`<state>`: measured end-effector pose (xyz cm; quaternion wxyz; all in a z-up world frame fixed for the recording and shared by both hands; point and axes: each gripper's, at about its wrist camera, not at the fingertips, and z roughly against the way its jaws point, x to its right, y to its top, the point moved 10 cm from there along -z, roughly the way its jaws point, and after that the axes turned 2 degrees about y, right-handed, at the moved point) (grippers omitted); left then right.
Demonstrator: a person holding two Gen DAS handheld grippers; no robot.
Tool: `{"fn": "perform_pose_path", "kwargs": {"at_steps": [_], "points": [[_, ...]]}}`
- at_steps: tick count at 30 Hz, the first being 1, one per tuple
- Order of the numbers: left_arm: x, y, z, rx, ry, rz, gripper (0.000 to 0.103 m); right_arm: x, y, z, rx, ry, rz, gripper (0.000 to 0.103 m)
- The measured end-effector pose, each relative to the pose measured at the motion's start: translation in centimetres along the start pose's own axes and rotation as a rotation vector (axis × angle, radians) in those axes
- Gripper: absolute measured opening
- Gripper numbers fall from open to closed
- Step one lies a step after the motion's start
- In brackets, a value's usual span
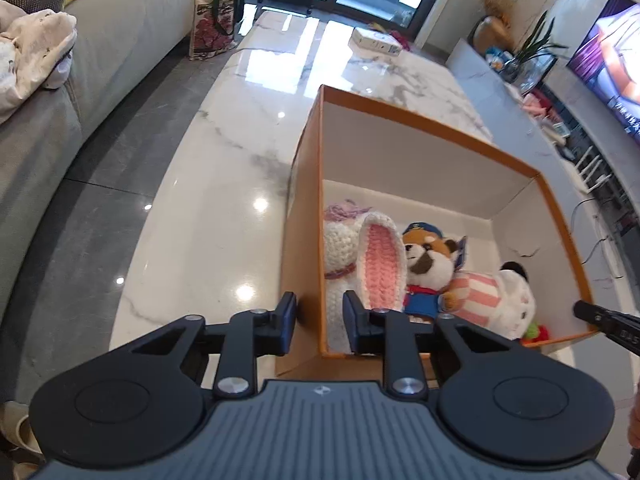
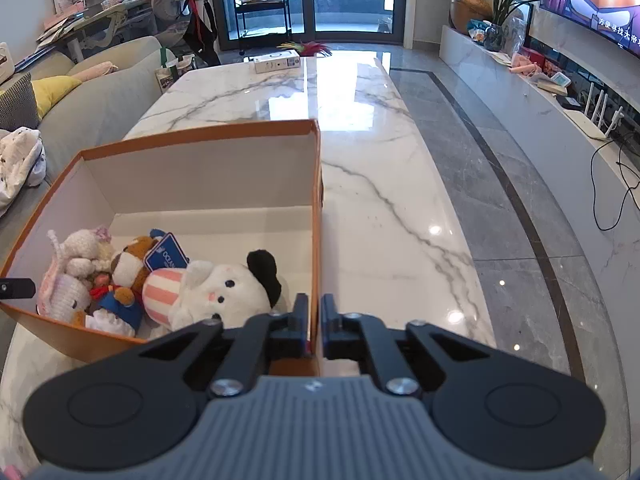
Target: Organize objects
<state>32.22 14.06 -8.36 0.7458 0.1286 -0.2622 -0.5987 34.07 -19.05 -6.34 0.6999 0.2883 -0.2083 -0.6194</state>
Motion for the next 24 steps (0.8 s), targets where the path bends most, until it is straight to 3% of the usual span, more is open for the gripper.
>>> {"fn": "perform_pose_path", "kwargs": {"at_steps": [1, 12, 24], "points": [[-0.1, 0.0, -0.3, -0.012, 0.017, 0.0, 0.02, -0.1, 0.0, 0.0, 0.002, -0.001, 0.002, 0.004], [-0.2, -1.2, 0.4, -0.015, 0.049, -0.018, 0.018, -0.5, -1.0, 1.1, 0.008, -0.017, 0.036, 0.003], [-0.7, -6.8, 4.3, -0.018, 0.028, -0.027, 0.018, -0.5, -6.3, 5.9, 0.012, 0.009, -0.014, 0.004]]}}
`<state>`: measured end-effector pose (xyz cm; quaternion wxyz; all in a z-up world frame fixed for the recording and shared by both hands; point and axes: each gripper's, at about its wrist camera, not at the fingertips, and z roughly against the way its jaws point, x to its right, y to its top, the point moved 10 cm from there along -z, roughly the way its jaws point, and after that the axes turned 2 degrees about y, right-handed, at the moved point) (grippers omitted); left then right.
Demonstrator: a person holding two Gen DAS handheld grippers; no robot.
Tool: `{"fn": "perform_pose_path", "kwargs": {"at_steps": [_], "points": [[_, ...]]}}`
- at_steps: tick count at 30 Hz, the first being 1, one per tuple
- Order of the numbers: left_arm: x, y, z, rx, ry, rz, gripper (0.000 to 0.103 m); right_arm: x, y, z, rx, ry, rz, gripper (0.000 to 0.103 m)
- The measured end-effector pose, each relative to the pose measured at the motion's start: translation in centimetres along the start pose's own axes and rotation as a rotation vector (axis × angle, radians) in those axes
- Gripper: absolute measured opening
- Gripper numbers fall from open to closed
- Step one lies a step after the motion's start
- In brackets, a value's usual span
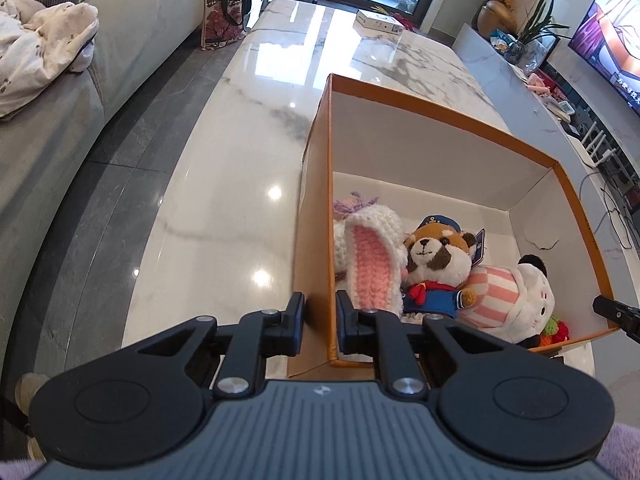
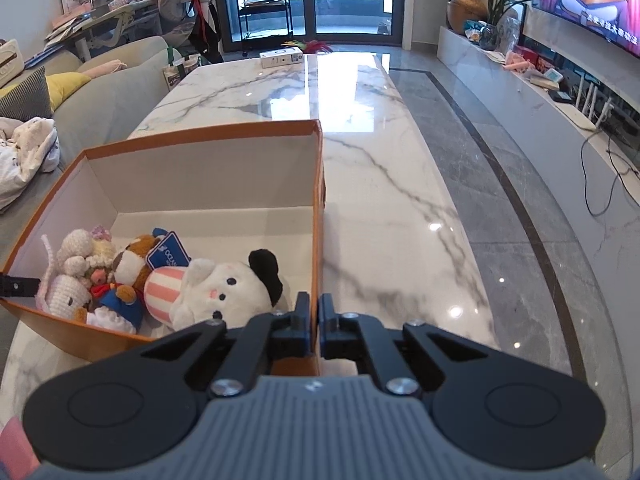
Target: Organize objects
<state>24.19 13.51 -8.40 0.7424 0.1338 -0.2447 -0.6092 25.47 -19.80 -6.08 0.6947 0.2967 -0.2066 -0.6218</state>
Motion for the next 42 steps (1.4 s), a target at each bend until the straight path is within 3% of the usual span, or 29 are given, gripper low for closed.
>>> {"fn": "perform_pose_path", "kwargs": {"at_steps": [14, 20, 25, 26, 28, 31, 35, 39, 42], "points": [[-0.2, -3.4, 2.7, 0.048, -0.024, -0.009, 0.017, -0.3, -4.6, 4.0, 0.02, -0.009, -0.003, 0.004], [0.4, -3.3, 5.4, 0.147, -0.043, -0.05, 0.018, 0.1, -4.3, 5.6, 0.093, -0.003, -0.034, 0.007], [2.4, -4.6, 9.6, 0.249, -0.081, -0.093, 0.036, -0.9, -4.1, 9.4, 0.205, 0.007, 0.002, 0.021], [3.1, -5.1, 10.2, 0.248, -0.102, -0.101, 0.044, -1.4, -4.3, 10.1, 0.218, 0.024, 0.004, 0.031], [4.7, -6.4, 10.9, 0.223, -0.16, -0.11, 0.057, -2.5, -5.0, 11.3, 0.223, 0.053, 0.014, 0.036], [6.7, -8.9, 10.8, 0.168, -0.225, -0.102, 0.057, -4.3, -6.4, 12.5, 0.222, 0.092, 0.043, 0.046], [8.6, -12.1, 9.4, 0.117, -0.244, -0.106, 0.057, -6.2, -8.6, 13.0, 0.209, 0.109, 0.097, 0.058], [9.9, -14.4, 7.9, 0.105, -0.203, -0.152, 0.057, -7.1, -10.9, 11.7, 0.146, 0.106, 0.132, 0.058], [10.3, -16.0, 7.0, 0.084, -0.216, -0.159, 0.056, -7.6, -12.6, 10.3, 0.09, 0.128, 0.122, 0.057]]}}
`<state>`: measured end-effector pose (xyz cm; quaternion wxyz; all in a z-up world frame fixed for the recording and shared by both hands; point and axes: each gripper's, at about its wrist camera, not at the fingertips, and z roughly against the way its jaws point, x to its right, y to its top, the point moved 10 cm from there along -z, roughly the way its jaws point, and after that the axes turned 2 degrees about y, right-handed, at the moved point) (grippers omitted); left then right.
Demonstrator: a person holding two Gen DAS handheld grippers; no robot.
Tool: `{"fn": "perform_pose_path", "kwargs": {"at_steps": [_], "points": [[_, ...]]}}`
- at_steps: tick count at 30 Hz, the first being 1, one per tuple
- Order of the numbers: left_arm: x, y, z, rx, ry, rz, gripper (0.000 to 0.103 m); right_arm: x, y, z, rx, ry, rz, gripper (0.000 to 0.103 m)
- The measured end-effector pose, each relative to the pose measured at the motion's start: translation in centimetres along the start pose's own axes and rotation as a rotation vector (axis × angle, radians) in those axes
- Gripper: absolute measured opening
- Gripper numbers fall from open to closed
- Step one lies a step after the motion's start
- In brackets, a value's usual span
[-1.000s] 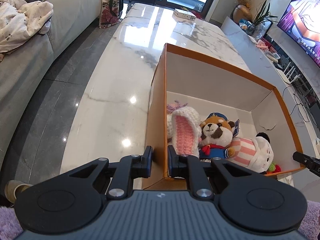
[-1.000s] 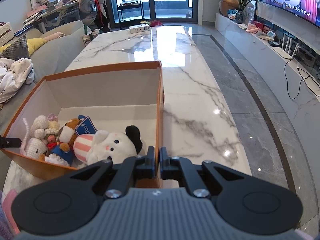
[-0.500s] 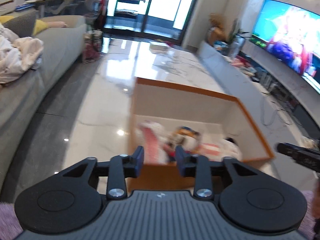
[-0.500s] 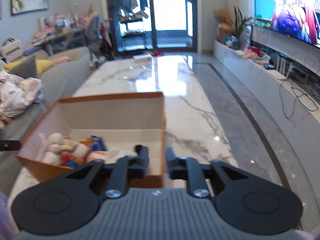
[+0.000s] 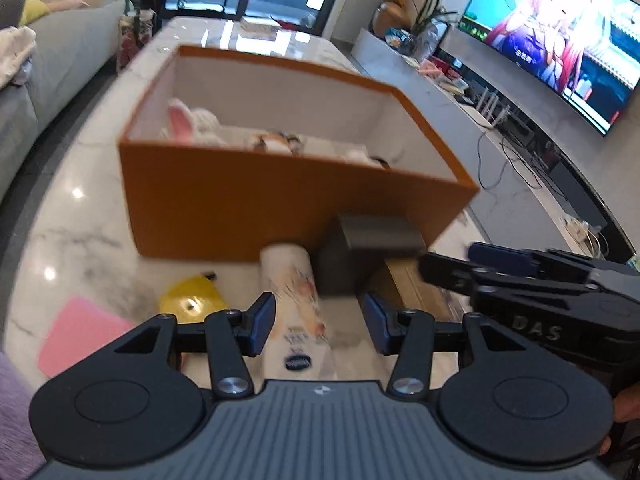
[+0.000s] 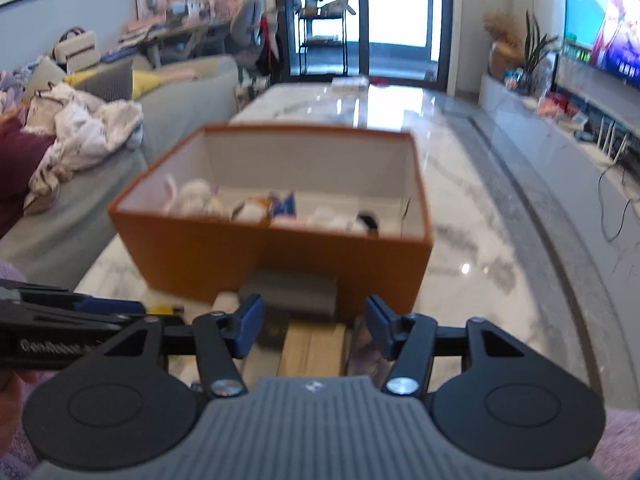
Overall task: Organize objects
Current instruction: 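Reach left tool to the lotion bottle while right tool grasps kraft box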
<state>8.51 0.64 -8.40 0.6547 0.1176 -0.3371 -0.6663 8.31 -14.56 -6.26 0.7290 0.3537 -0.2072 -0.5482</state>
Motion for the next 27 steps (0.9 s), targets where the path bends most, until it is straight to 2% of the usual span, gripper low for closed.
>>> {"fn": "perform_pose_path", "kwargs": {"at_steps": [2, 7, 12, 15, 25, 27], "points": [[-0.4, -0.4, -0.4, -0.022, 0.019, 0.002, 0.056, -0.1, -0.7, -0.7, -0.03, -0.007, 0.0, 0.052], [-1.2, -0.8, -0.9, -0.036, 0.049, 0.011, 0.056, -0.1, -2.1, -2.2, -0.102, 0.028, -0.035, 0.052], [-1.3, -1.0, -1.8, -0.064, 0.04, 0.019, 0.056, 0.2, -2.3, -2.6, -0.104, 0.005, -0.021, 0.052], [-1.2, -1.0, -2.4, -0.07, 0.053, 0.006, 0.056, 0.8, -2.9, -3.3, -0.137, 0.0, -0.05, 0.052], [-1.4, -2.0, -5.3, -0.143, 0.086, -0.033, 0.057, 1.1, -3.3, -3.9, -0.15, 0.024, -0.065, 0.05], [-1.3, -1.9, -5.5, -0.123, 0.083, -0.043, 0.061, 1.1, -3.3, -3.9, -0.153, 0.03, -0.073, 0.05]]}}
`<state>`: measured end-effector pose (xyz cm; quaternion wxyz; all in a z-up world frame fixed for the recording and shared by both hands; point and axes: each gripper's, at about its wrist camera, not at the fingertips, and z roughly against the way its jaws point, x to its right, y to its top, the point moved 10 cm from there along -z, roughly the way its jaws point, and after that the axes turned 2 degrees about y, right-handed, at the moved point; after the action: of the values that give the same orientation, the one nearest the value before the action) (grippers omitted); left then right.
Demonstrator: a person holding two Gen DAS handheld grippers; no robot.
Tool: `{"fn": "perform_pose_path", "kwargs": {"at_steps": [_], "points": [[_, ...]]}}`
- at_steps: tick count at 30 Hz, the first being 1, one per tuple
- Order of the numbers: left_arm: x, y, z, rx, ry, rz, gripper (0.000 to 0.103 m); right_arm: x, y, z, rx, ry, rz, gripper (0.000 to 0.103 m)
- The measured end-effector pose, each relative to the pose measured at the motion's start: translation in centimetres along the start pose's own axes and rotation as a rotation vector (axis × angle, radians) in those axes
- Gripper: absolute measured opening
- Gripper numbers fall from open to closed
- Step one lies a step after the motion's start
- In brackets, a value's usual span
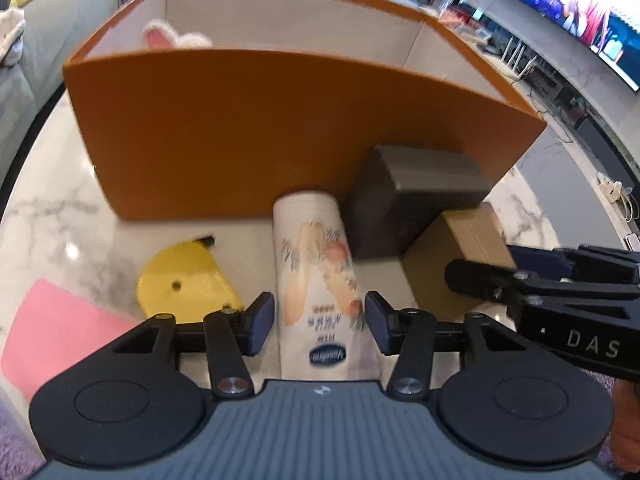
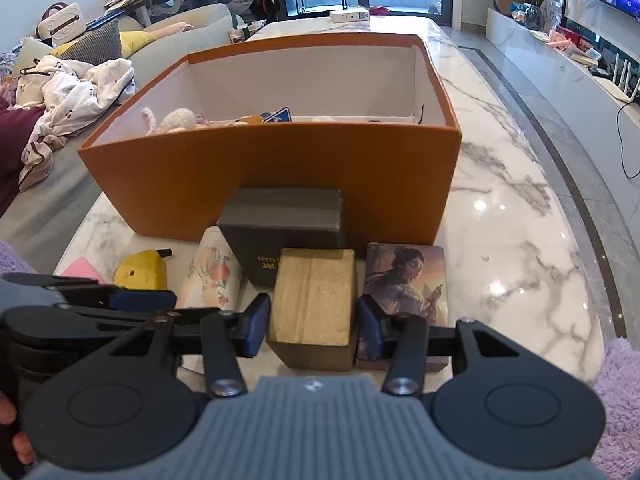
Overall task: Organize objects
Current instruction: 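Reach left tool to the lotion bottle while right tool grasps kraft box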
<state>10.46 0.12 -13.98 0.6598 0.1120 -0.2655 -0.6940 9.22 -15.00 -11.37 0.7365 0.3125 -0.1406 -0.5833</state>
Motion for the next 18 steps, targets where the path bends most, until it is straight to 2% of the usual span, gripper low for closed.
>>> {"fn": "perform_pose_path", "kwargs": {"at_steps": [9, 12, 18], "points": [[0.7, 1.1, -1.2, 0.049, 0.047, -0.081, 0.062, 0.3, 0.0, -0.2, -0.011, 0.022, -0.038, 0.051], [0.9, 1.4, -1.4, 0.056, 0.086, -0.122, 0.057, 0.3, 0.0, -0.3, -0.013, 0.025, -0.044, 0.051], [0.6, 1.0, -0.9, 0.05, 0.062, -0.079, 0.053, 0.3, 0.0, -0.3, -0.013, 0.023, -0.045, 0.05]]}}
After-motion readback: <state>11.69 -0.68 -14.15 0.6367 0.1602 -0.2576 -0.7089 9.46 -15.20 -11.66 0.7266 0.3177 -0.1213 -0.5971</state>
